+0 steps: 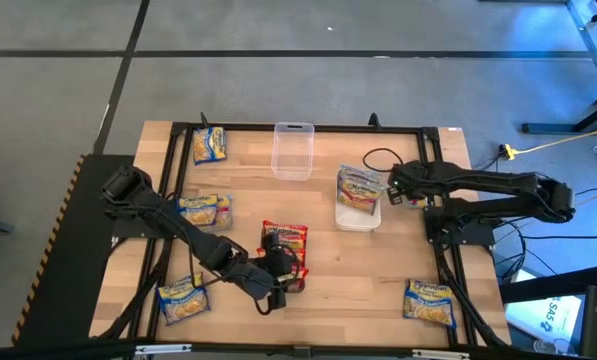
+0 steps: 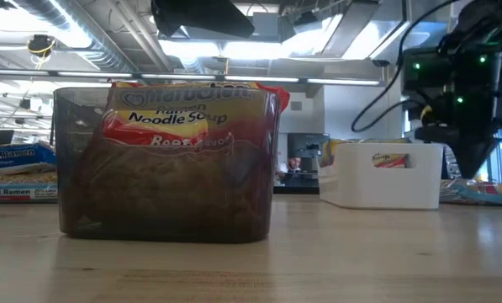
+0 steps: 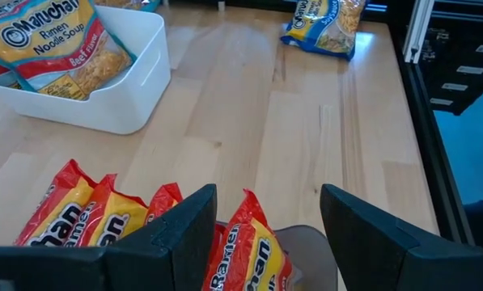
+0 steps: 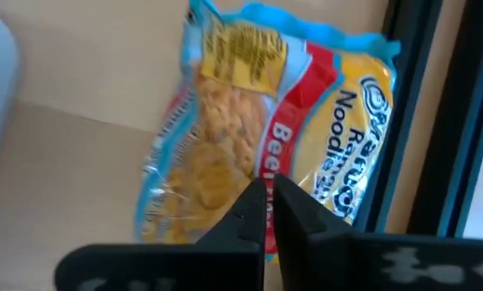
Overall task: Sort Maruchan noodles
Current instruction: Put the light blue noodle pack into the white bin
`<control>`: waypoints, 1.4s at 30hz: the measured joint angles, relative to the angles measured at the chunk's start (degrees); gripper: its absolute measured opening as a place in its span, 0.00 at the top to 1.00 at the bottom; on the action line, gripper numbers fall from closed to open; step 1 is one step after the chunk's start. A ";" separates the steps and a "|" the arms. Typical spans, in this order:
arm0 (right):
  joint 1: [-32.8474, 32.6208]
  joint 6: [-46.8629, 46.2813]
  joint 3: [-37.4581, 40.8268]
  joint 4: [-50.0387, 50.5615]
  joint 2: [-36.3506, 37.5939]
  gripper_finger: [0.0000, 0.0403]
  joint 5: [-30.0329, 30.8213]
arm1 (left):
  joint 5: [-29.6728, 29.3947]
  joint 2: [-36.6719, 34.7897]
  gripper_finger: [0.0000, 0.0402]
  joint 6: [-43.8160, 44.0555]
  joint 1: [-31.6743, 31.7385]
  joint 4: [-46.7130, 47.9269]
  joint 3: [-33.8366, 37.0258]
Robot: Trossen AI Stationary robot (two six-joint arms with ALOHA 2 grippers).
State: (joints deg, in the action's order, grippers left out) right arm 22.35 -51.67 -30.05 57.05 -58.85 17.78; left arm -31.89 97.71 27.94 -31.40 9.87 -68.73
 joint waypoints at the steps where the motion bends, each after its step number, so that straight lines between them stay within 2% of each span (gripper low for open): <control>1: 0.40 0.67 0.61 -0.14 0.00 1.00 -0.41 | -0.01 0.00 0.47 0.00 -0.09 -0.02 0.00; 8: 0.54 1.04 2.91 -0.58 0.24 1.00 -6.06 | 0.05 0.00 0.47 0.01 -0.74 -0.02 0.00; 16: -7.62 -2.37 0.94 -0.55 0.26 1.00 -14.22 | 0.01 0.00 0.47 0.46 -0.61 -0.08 0.00; 24: -15.58 -4.06 0.90 -3.38 -0.02 1.00 -15.59 | -0.01 0.00 0.47 -1.34 -0.63 -3.15 0.00; 27: -17.88 -5.28 0.90 -3.82 -0.02 1.00 -18.07 | -0.01 0.00 0.47 -1.44 -0.61 -3.41 0.00; 36: -30.26 -11.01 0.86 -9.16 -1.41 1.00 -24.26 | -0.01 0.00 0.47 -1.44 -0.61 -3.41 0.00; 42: -41.96 -16.22 0.68 -16.72 -5.10 1.00 -24.85 | -0.01 0.00 0.47 -1.06 -0.61 -3.52 0.00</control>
State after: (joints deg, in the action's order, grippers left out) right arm -19.61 -67.89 -29.36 40.33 -63.95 -7.07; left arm -31.90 97.71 26.88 -32.01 6.35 -68.73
